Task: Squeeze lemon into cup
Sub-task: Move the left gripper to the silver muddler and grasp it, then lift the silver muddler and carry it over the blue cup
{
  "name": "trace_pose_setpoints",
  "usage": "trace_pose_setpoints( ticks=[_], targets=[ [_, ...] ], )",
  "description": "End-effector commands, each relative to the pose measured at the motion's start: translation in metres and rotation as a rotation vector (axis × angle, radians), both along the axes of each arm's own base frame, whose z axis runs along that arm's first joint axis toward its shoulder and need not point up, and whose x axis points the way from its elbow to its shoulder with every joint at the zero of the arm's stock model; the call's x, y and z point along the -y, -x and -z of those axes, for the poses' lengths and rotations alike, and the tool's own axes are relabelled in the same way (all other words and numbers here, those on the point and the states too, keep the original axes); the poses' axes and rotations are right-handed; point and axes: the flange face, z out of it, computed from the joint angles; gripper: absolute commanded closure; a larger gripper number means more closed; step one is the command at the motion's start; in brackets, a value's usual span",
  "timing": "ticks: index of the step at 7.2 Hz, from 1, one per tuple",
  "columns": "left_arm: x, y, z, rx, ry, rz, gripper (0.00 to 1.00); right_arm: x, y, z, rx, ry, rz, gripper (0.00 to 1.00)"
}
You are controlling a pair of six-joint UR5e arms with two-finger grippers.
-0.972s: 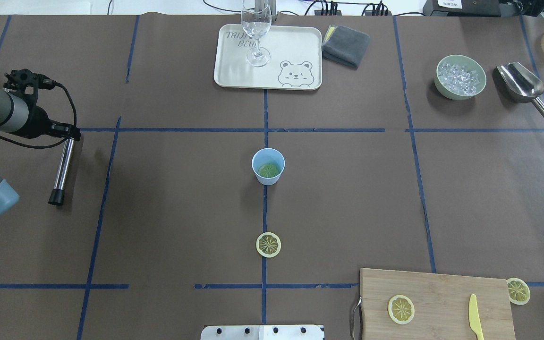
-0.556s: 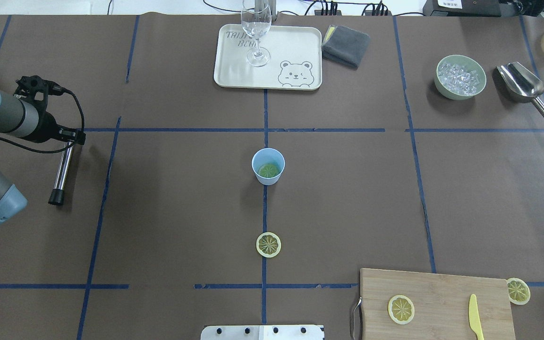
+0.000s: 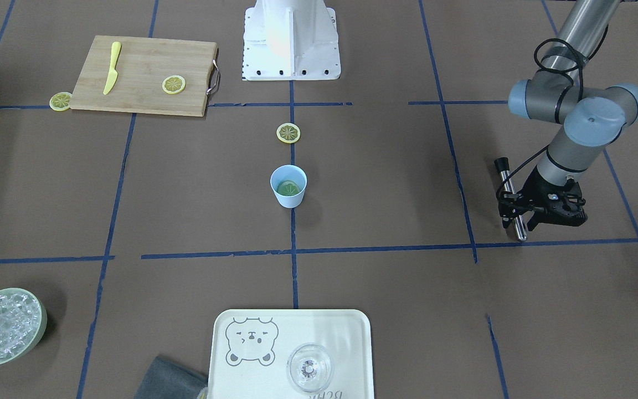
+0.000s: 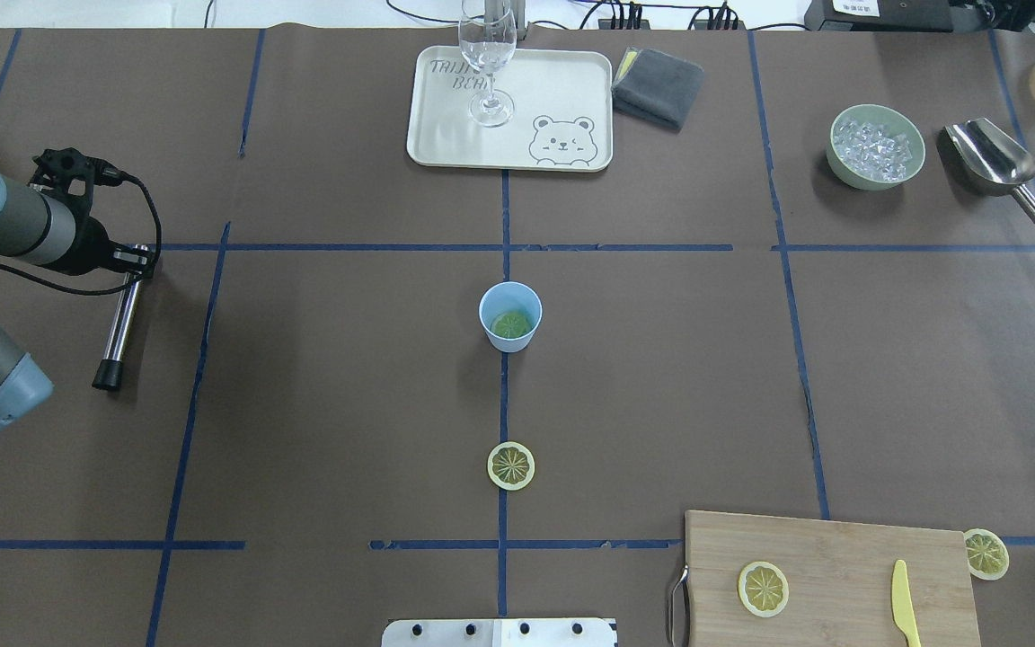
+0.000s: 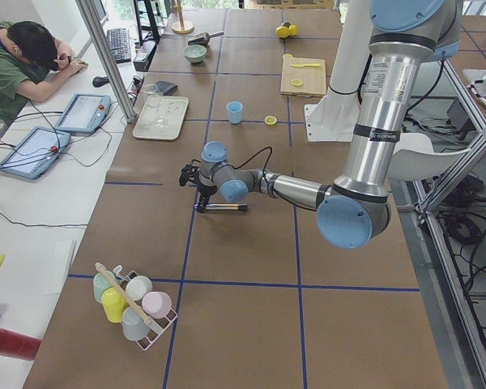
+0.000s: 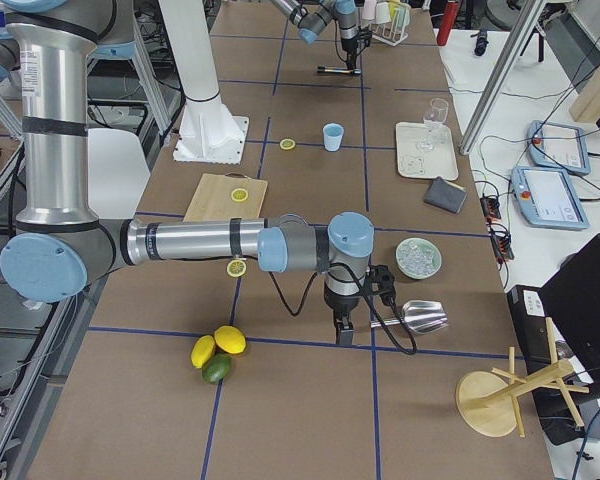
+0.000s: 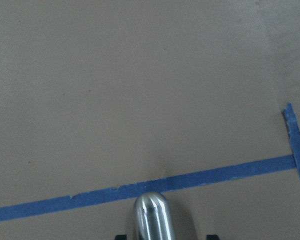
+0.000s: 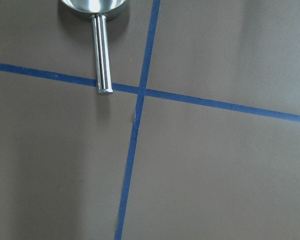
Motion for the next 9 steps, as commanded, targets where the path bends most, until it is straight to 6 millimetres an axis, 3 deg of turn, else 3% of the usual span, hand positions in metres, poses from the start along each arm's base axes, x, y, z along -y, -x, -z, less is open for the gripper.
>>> trace_pose_setpoints(
  ticks=[1,3,5,7,8,9],
  targets=[
    [-0.001,0.001,0.005,-0.003,-0.012,-0.003,1.00,-0.001,0.000,-0.001,0.000,0.003,-0.001,0.00],
    [-0.007,0.008,0.042,-0.042,-0.073,-0.008,1.00,0.000,0.000,0.000,0.000,0.000,-0.001,0.00],
    [-0.002,0.022,0.090,-0.046,-0.254,-0.047,1.00,0.000,0.000,0.000,0.000,0.001,-0.001,0.00],
    [0.016,0.018,0.195,-0.141,-0.524,-0.013,1.00,-0.001,-0.003,-0.004,-0.001,0.009,-0.007,0.00],
    [0.020,0.017,0.236,-0.219,-0.659,0.030,1.00,-0.003,-0.008,-0.005,-0.001,0.011,-0.017,0.00],
    [0.014,0.019,0.264,-0.339,-0.807,0.052,1.00,-0.004,-0.011,-0.006,-0.001,0.012,-0.024,0.00]
  ],
)
